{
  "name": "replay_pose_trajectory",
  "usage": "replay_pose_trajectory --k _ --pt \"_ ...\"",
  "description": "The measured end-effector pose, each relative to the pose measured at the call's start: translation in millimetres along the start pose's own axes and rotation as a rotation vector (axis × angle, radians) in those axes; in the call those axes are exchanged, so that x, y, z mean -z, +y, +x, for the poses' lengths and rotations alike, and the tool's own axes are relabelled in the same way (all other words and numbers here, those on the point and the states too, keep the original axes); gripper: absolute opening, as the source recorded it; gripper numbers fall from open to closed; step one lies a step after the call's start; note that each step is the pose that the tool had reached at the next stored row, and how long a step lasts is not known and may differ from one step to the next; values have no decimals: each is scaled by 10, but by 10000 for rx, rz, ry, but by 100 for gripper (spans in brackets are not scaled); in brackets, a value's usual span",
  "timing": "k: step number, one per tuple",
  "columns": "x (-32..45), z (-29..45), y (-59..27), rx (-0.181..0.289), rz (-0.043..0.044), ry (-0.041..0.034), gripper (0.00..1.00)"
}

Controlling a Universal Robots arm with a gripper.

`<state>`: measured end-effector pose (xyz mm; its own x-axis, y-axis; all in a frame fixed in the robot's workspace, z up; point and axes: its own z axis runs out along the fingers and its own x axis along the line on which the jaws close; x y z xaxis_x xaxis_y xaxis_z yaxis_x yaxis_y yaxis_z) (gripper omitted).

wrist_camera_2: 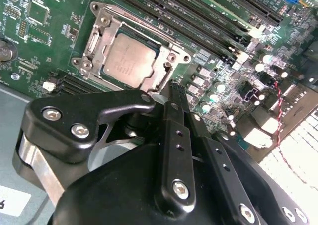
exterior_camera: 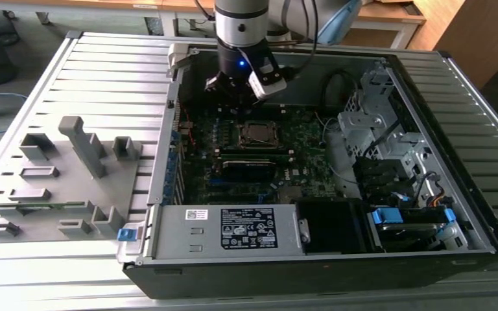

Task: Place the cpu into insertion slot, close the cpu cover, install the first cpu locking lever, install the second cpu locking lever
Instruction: 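Install the first cpu locking lever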

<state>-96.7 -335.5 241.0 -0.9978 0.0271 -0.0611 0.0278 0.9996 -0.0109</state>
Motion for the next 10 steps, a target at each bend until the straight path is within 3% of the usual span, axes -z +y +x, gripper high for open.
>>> replay_pose_trajectory --k 10 --pt "1 26 -1 0 -1 -2 11"
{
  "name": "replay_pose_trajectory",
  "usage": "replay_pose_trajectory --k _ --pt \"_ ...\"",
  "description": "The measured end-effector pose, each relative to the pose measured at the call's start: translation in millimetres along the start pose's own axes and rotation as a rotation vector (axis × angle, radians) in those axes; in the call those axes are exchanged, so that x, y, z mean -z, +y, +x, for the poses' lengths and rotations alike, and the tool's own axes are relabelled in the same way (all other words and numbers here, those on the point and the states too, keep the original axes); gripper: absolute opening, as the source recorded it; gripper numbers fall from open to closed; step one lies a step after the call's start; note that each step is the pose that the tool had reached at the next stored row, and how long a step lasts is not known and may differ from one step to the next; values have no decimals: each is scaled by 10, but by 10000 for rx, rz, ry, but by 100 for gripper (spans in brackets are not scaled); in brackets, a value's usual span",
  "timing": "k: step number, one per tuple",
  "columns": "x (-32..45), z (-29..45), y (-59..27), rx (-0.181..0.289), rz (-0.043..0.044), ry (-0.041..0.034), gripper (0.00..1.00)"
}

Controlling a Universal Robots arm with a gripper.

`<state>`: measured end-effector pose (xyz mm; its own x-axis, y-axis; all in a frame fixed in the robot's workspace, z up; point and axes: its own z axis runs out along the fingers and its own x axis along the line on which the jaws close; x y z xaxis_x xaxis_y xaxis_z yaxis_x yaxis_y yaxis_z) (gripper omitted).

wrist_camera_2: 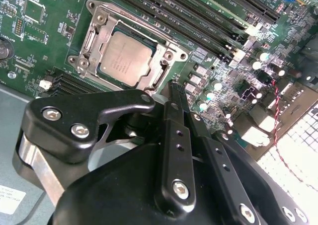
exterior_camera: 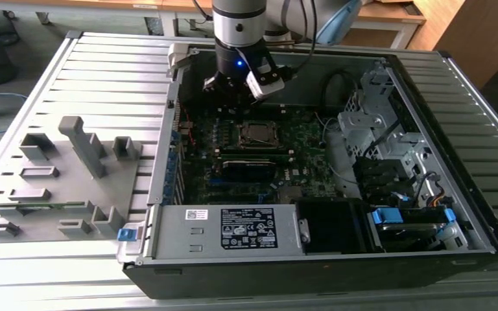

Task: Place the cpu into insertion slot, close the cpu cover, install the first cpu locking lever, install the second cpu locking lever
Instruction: 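Install the first cpu locking lever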

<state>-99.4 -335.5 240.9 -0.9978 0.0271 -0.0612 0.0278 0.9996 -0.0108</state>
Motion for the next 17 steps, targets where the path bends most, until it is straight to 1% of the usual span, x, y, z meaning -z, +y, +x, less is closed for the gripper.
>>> replay_pose_trajectory --k 3,9,15,17 --pt "2 0 -1 0 1 0 11" --pt "46 -2 -1 -1 1 1 11" --pt "51 -3 0 0 0 0 11" --pt "153 -9 -2 0 0 0 11"
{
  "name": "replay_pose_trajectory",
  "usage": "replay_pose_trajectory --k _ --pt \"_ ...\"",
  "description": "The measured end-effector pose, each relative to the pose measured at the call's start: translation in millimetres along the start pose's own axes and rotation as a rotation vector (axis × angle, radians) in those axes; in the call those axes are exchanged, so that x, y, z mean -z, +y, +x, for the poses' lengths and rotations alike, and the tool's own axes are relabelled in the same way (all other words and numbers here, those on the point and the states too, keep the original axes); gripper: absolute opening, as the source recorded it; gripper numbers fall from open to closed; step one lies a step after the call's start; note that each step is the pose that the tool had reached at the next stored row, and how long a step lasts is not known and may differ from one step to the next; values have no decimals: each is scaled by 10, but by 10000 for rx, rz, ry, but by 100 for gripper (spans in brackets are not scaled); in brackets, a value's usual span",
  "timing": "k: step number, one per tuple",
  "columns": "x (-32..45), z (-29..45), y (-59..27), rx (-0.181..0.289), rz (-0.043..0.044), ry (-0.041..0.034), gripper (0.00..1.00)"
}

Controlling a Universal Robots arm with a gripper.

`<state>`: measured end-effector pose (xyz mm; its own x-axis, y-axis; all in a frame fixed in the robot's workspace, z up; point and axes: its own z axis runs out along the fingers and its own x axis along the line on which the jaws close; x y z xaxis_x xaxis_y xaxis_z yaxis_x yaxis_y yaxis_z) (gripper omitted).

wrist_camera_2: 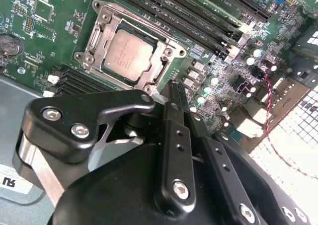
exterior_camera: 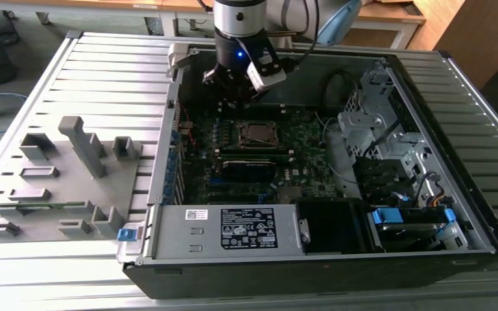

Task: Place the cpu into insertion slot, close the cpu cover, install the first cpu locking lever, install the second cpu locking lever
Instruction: 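Install the first cpu locking lever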

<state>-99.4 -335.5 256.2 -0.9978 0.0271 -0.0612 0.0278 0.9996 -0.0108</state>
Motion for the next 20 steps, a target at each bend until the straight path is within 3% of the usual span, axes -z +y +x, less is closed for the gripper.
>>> replay_pose_trajectory --k 20 --pt "71 6 -1 0 0 0 11"
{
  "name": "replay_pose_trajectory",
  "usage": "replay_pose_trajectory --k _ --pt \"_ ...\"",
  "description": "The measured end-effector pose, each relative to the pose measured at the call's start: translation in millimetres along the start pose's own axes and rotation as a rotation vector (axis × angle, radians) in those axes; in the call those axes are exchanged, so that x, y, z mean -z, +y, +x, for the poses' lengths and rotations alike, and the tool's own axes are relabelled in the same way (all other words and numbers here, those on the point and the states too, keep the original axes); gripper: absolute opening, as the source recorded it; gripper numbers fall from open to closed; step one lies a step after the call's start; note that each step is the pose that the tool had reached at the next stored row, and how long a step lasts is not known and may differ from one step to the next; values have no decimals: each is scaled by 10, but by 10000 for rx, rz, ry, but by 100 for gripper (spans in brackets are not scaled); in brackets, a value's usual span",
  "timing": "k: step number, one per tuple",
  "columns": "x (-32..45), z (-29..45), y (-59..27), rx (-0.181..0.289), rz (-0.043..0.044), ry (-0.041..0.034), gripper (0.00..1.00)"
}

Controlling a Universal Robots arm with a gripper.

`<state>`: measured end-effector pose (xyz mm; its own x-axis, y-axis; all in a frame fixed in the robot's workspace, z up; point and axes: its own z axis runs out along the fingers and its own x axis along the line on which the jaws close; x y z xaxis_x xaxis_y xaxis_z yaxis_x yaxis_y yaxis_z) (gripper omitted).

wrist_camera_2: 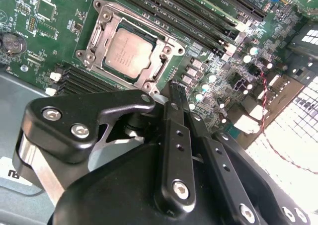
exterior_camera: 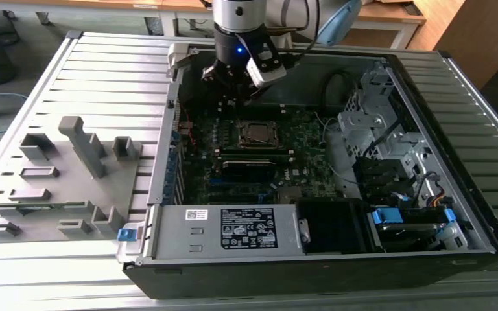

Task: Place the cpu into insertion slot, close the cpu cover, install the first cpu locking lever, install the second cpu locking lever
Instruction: 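Install the first cpu locking lever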

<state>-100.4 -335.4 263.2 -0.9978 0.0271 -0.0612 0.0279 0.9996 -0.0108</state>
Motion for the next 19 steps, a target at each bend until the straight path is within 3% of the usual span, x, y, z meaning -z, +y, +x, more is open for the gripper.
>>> replay_pose_trajectory --k 13,19 --pt "2 0 0 0 1 41 11" --pt "37 -3 0 1 1 77 11"
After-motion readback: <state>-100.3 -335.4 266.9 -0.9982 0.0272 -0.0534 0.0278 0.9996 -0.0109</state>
